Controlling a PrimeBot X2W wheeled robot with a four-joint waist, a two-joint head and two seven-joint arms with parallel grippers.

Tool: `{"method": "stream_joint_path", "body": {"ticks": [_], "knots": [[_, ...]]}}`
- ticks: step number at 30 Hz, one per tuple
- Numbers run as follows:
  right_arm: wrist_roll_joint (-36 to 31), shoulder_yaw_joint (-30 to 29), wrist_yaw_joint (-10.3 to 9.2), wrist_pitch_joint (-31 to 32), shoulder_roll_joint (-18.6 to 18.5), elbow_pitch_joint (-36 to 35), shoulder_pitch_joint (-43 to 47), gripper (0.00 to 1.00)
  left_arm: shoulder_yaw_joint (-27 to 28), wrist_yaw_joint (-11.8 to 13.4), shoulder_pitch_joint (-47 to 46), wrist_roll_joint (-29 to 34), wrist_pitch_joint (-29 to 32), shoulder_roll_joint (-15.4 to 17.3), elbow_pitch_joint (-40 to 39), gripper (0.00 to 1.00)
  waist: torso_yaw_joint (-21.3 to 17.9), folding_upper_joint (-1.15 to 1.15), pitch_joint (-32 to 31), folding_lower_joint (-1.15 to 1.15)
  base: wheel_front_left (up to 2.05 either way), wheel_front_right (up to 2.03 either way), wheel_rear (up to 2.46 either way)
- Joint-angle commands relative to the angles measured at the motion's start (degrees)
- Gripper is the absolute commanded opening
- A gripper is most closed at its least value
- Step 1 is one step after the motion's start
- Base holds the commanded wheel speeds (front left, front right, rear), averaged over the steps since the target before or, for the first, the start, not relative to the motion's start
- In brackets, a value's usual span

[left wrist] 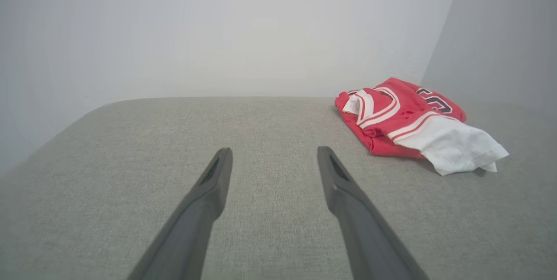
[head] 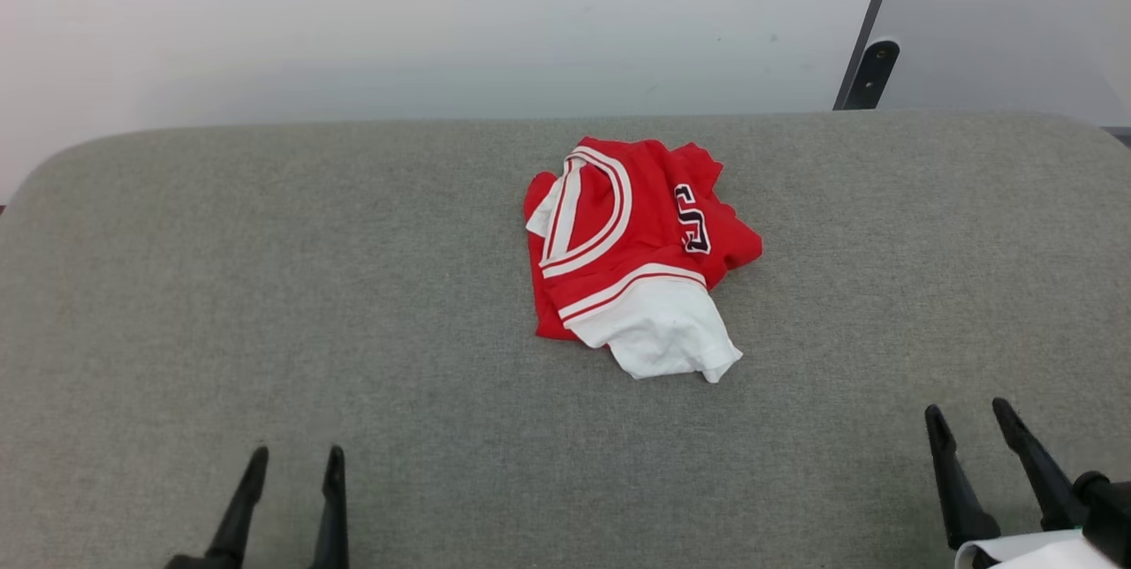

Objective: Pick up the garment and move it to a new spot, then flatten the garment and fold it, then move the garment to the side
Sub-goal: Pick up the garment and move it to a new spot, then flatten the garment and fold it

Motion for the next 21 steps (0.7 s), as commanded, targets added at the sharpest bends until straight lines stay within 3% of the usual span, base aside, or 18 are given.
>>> {"method": "stream_joint_path", "body": {"ticks": [1, 8, 16, 21], "knots": [[0.14, 0.27, -0.06, 0.14, -0.37, 0.43, 0.86, 1.00, 0.56, -0.75, 0.99, 1.25, -0.01, -0.74, 0.59, 1.00, -0.02, 0.00, 0.06, 0.00, 0.00, 0.00, 0.00], [-0.19, 0.62, -0.06, -0.30, -0.03, 1.09, 0.93, 1.00, 3.29, -3.55, 1.34, 4.18, -0.02, -4.44, 0.87, 1.00, 0.05, 0.00, 0.26, 0.00, 0.00, 0.00, 0.00], [-0.45, 1.37, -0.06, 0.08, -0.45, 1.45, 0.47, 1.00, 5.03, -5.35, 1.45, 5.90, -0.02, -6.53, 0.97, 1.00, -0.06, 0.00, 0.17, 0.00, 0.00, 0.00, 0.00], [-0.71, 5.45, -0.06, 3.02, -1.62, 1.45, -1.36, 1.00, 5.52, -6.09, 1.46, 5.82, -0.02, -7.54, 1.13, 1.00, 0.52, 0.00, 0.17, 0.00, 0.00, 0.00, 0.00]]}}
